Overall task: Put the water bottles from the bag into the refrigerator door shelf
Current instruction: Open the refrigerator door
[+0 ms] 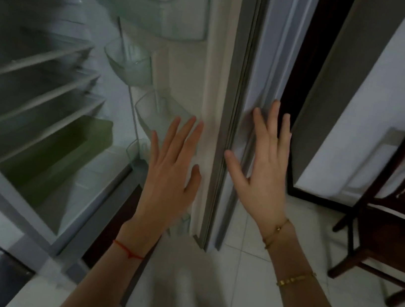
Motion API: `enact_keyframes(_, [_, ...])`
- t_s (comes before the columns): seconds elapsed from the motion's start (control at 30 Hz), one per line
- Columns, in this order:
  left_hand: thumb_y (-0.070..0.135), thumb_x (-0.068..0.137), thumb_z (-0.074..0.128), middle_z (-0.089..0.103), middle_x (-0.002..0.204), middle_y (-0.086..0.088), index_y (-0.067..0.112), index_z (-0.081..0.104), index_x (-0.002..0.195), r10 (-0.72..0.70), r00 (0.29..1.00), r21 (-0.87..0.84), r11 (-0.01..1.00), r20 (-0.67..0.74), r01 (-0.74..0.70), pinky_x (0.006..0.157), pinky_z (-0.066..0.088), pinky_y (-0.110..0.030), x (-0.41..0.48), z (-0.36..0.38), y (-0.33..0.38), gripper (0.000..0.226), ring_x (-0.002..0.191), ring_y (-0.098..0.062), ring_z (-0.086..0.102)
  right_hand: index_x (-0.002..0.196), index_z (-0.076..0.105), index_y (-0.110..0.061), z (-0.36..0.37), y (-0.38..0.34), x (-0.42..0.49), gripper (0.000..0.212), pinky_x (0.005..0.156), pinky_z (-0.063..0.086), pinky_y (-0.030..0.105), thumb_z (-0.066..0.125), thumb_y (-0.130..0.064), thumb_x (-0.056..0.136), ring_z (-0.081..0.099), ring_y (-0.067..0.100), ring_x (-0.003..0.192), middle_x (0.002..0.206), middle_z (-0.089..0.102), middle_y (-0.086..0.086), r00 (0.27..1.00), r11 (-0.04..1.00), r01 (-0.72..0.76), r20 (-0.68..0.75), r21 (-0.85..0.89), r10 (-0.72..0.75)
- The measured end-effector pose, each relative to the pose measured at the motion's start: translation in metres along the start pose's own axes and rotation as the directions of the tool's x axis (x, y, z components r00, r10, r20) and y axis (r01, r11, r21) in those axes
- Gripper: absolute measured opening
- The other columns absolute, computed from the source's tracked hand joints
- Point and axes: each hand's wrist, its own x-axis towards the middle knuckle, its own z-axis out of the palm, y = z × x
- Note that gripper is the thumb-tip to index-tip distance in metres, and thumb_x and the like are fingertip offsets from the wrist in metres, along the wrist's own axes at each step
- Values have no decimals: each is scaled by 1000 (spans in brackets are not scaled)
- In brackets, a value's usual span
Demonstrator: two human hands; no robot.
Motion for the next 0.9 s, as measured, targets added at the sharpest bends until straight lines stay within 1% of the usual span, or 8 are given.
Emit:
enact_keyframes(0.2, [15, 91, 48, 19, 163, -2, 14, 19, 154, 45, 999, 43, 998, 11, -45, 120, 3, -58, 26, 29, 9, 70, 153, -21, 6, 154, 12, -18, -3, 38, 23, 81, 123, 3, 49, 57, -45, 93, -10, 20, 151, 163, -8, -3, 999, 999, -44, 6, 6, 44])
enact_keyframes(0.3, [16, 90, 49, 19, 163, -2, 14, 19, 154, 43, 999, 65, 997, 15, -44, 120, 2, -57, 42, 47, 13, 71, 153, -22, 7, 155, 11, -18, -1, 61, 37, 81, 122, 8, 53, 57, -42, 93, -10, 20, 151, 162, -10, -5, 999, 998, -52, -2, 37, 52])
enact_keyframes(0.4, [17, 91, 49, 18, 163, -2, 14, 18, 155, 39, 999, 83, 996, 29, -41, 121, 1, -57, 58, 66, 18, 71, 153, -21, 5, 154, 11, -15, 2, 86, 51, 80, 121, 13, 54, 58, -38, 94, -9, 21, 152, 162, -12, -6, 999, 996, -42, -16, 85, 44])
enact_keyframes(0.53, [17, 91, 50, 18, 163, -1, 15, 18, 155, 26, 999, 100, 995, 29, -29, 121, 2, -56, 82, 93, 25, 71, 153, -19, 5, 154, 12, -12, 7, 120, 72, 80, 122, 14, 52, 60, -34, 93, -7, 22, 152, 162, -11, -2, 999, 991, -30, -15, 129, 32])
enact_keyframes(0.6, [16, 90, 51, 19, 163, 0, 15, 18, 155, 11, 1000, 106, 994, 28, -14, 121, 2, -56, 94, 107, 30, 73, 153, -18, 5, 154, 12, -12, 9, 137, 81, 81, 122, 14, 50, 61, -32, 93, -6, 22, 152, 162, -9, 0, 1000, 990, -19, -9, 141, 20])
enact_keyframes(0.8, [11, 87, 52, 19, 163, 0, 14, 17, 155, -37, 999, 112, 993, 11, 35, 120, 4, -58, 123, 145, 42, 76, 153, -18, 5, 154, 10, -16, 12, 183, 111, 81, 123, 14, 48, 61, -33, 93, -7, 20, 152, 161, -12, -6, 1000, 986, 20, 11, 165, -22])
enact_keyframes(0.9, [10, 88, 51, 19, 163, -2, 13, 18, 155, -55, 998, 127, 990, -11, 56, 120, 3, -57, 137, 163, 47, 75, 153, -19, 5, 154, 10, -15, 16, 208, 126, 80, 123, 14, 48, 59, -34, 94, -5, 22, 152, 162, -11, -5, 998, 987, 56, 11, 150, -58])
